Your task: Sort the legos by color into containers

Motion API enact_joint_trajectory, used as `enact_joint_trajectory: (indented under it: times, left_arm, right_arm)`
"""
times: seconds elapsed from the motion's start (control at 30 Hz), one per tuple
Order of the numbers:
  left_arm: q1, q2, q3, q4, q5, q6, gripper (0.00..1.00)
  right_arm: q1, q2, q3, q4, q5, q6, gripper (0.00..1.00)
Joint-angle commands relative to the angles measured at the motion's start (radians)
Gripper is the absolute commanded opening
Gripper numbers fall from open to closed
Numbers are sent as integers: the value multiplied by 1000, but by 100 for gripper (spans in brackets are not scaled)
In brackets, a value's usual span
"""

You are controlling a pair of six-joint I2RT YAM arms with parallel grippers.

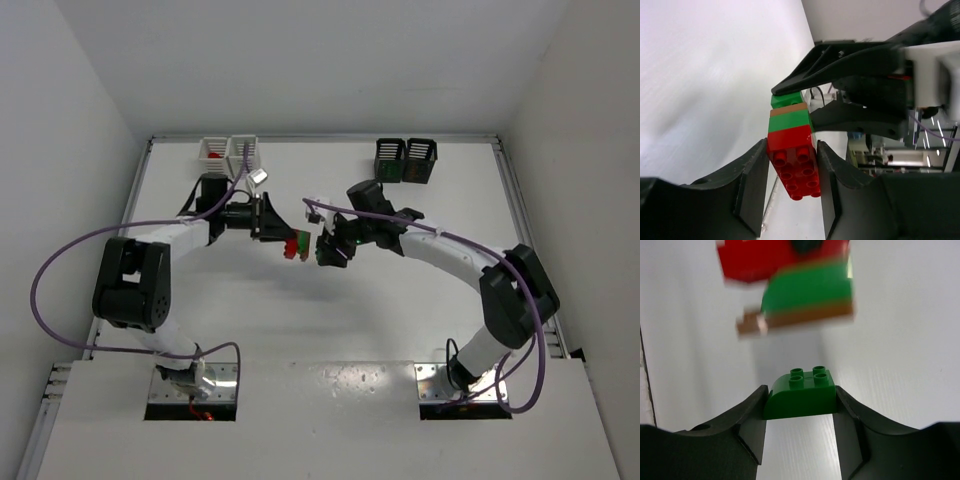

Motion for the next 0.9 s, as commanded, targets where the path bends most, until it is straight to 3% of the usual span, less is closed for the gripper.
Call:
enact_joint_trajectory:
  times: [0.0,0.23,0.57,0.7,0.87]
  left_arm:
    - [86,-19,47,23,66,23,20]
    - [187,-28,99,-53,86,94,18]
    - [178,-74,82,-222,86,322,18]
    - [178,-146,68,-234,23,386,18]
    - [178,-292,59,-248,-158,462,18]
  right_arm:
    - [-21,-59,-58,-6,18,-18,1]
    - [-30,-88,-109,12,53,-18,1]
    - [-50,-88,-116,24,-10,57,1]
    - [-91,-42,-55,86,93,201,0]
    - [-144,84,198,29,163,305,0]
